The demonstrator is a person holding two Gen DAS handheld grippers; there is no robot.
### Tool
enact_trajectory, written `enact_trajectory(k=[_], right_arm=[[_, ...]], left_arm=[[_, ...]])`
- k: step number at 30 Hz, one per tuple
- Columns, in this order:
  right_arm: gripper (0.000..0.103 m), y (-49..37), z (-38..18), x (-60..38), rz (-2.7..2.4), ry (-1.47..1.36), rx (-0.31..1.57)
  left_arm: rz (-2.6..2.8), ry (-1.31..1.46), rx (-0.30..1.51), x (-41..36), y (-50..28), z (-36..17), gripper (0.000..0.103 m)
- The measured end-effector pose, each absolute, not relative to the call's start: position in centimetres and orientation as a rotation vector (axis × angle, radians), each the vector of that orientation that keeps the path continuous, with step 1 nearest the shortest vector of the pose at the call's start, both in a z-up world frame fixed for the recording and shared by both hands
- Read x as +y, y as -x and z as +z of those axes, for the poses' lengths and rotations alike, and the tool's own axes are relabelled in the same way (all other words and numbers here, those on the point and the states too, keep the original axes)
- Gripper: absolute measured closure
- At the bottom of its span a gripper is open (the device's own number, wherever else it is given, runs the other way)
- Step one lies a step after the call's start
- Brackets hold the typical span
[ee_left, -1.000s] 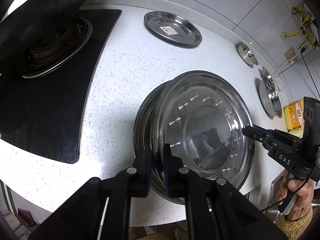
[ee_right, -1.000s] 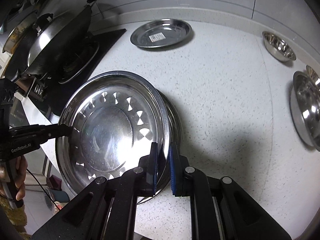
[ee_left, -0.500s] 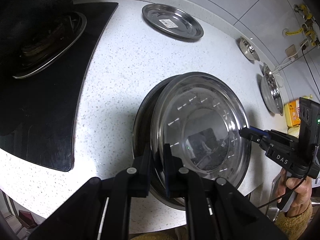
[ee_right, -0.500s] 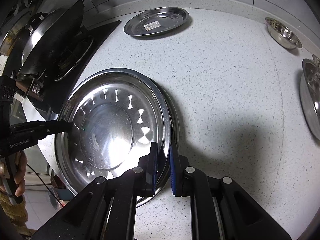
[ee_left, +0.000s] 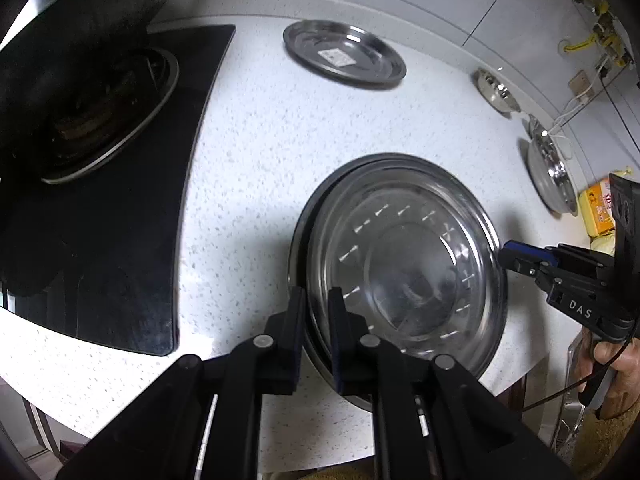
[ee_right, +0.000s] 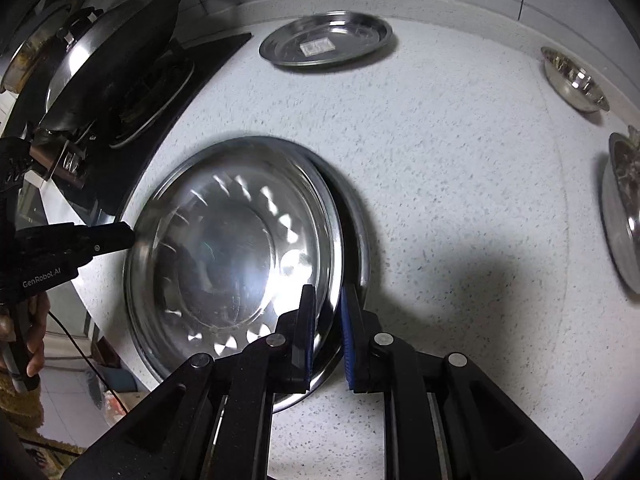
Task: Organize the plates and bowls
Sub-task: 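Carry the large plate with both grippers and lower it onto the medium plate, then open both grippers and move them toward the small labeled plate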
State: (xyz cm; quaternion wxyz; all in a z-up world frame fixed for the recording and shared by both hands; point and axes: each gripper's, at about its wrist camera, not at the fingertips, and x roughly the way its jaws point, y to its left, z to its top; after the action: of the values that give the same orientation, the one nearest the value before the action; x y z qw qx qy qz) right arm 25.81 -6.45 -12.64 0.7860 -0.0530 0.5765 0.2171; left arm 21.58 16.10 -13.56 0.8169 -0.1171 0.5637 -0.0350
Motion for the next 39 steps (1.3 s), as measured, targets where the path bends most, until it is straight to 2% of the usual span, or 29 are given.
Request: enact_trajectory(k=[8, 10, 12, 21, 23, 24, 25, 39], right_arm=[[0.087, -25.1, -11.2, -6.3, 0.464, 0.113, 1.199], [0.079, -24.9, -10.9, -6.4, 0.454, 0.116, 1.184], [0.065, -24.7, -10.6, -6.7, 0.442, 0.114, 1.166], [0.049, -25.0, -9.8, -7.9, 0.393, 0.092, 1.113], [0.046, -25.2, -9.6, -8.1, 0.385, 0.091, 1.1], [0.046, -25.3, -9.4, -8.2, 0.381, 0.089, 1.093], [0.046, -25.5, -9.3, -8.3, 0.38, 0.088, 1.088], [0.041, -31.8, -7.2, -8.1, 0.404, 0.116, 1.026]], left_arm=[[-0.063, 0.201, 1.147, 16.7, -21.1, -12.2, 0.092], [-0.068, 0.204, 1.148, 16.7, -21.1, -12.1, 0.092], [-0.073, 0.198, 1.148, 16.9, -21.2, -12.2, 0.092], [-0.166, 0.217, 1.149, 16.5, -22.0, -12.2, 0.091], [-0.167, 0.194, 1.138, 16.2, -22.4, -11.9, 0.076], [-0.165, 0.181, 1.131, 16.1, -22.6, -11.8, 0.054], [-0.165, 0.169, 1.124, 16.0, -22.8, -11.7, 0.039], [-0.14, 0.097, 1.043, 15.4, -29.2, -10.1, 0.039]])
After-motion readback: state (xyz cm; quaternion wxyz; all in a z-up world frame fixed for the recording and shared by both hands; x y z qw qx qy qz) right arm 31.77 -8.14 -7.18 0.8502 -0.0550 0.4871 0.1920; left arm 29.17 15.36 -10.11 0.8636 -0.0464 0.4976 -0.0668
